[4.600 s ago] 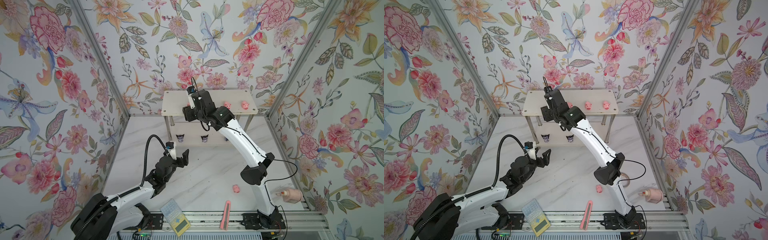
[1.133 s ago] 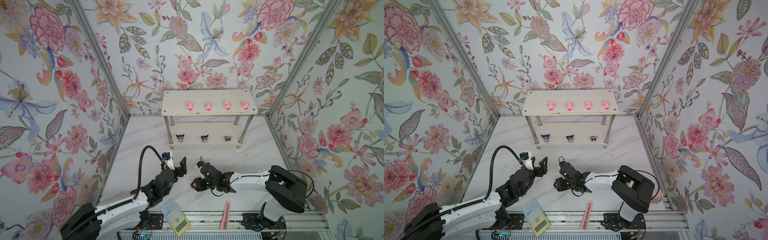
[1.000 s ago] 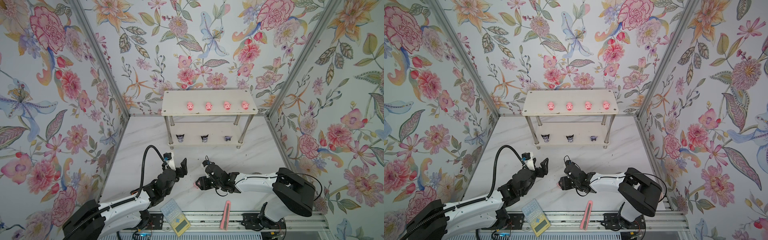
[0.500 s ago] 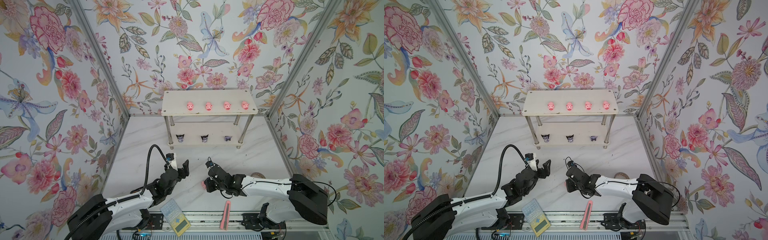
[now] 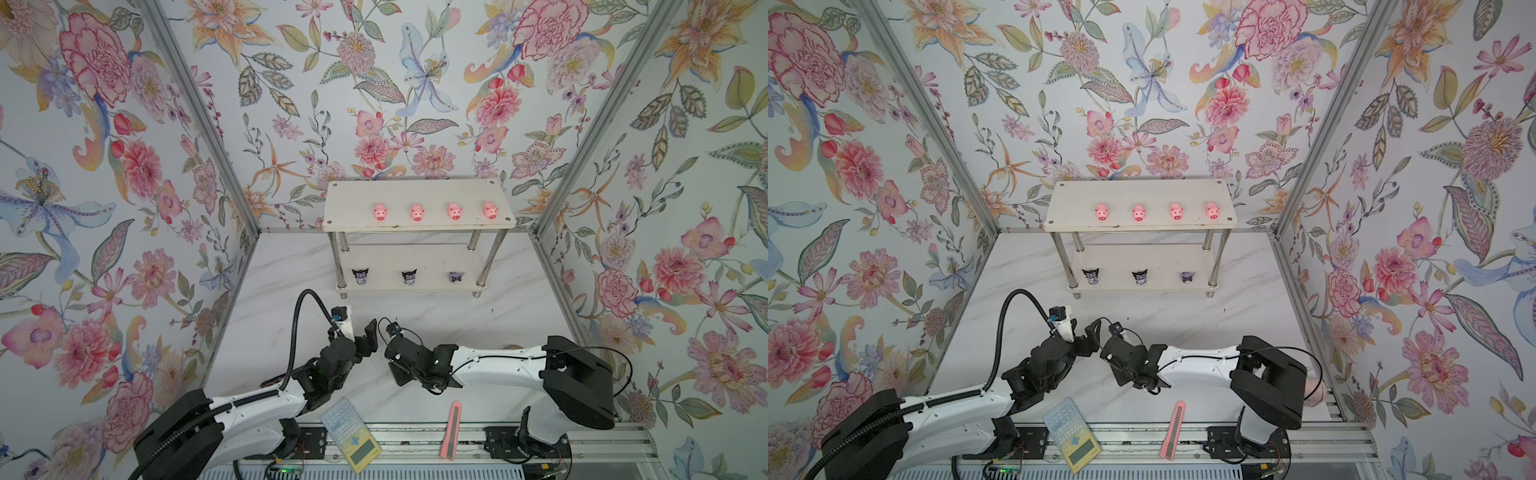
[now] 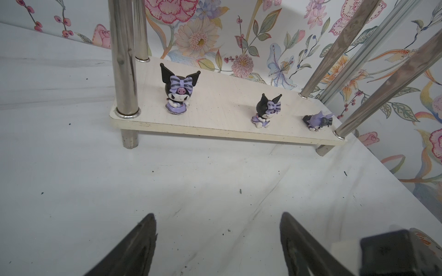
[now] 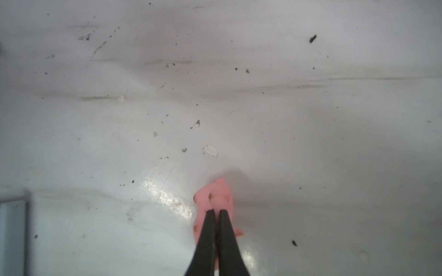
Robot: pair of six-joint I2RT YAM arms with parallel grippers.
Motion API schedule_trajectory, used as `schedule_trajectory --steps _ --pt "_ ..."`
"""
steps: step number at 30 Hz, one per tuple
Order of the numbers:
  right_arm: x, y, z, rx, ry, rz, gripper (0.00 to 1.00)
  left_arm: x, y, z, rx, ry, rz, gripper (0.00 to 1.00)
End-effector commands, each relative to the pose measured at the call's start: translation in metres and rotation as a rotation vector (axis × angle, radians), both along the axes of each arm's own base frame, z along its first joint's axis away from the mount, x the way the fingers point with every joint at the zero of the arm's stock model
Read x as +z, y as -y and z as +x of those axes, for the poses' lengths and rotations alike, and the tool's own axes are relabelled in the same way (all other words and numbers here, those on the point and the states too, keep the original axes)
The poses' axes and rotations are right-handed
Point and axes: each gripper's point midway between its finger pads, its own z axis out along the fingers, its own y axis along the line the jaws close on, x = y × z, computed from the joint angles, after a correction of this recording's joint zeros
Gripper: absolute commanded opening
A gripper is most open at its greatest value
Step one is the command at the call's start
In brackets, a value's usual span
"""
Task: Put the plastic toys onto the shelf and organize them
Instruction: 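Carry the pig toward the left gripper and lower it to the table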
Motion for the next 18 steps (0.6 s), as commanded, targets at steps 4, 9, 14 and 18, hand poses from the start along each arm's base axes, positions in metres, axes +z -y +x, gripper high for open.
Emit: schedule_trajectory --steps 4,9,14,18 --pt "-0.014 0.016 0.013 -0.021 0.142 -0.220 0.00 0.003 -0.024 -0.004 0.078 0.037 0.003 0.83" --pt "-0.025 -0.012 -0.012 0.106 0.141 -0.238 0.09 0.009 -0.044 -0.007 0.133 0.054 -0.017 0.83" --pt "-0.039 -0.038 -0.049 0.199 0.054 -0.170 0.18 0.000 -0.060 -0.014 0.165 0.048 -0.013 0.83" --pt "-0.045 -0.050 -0.071 0.236 -0.054 -0.074 0.33 -0.004 -0.067 -0.018 0.180 0.043 -0.026 0.83"
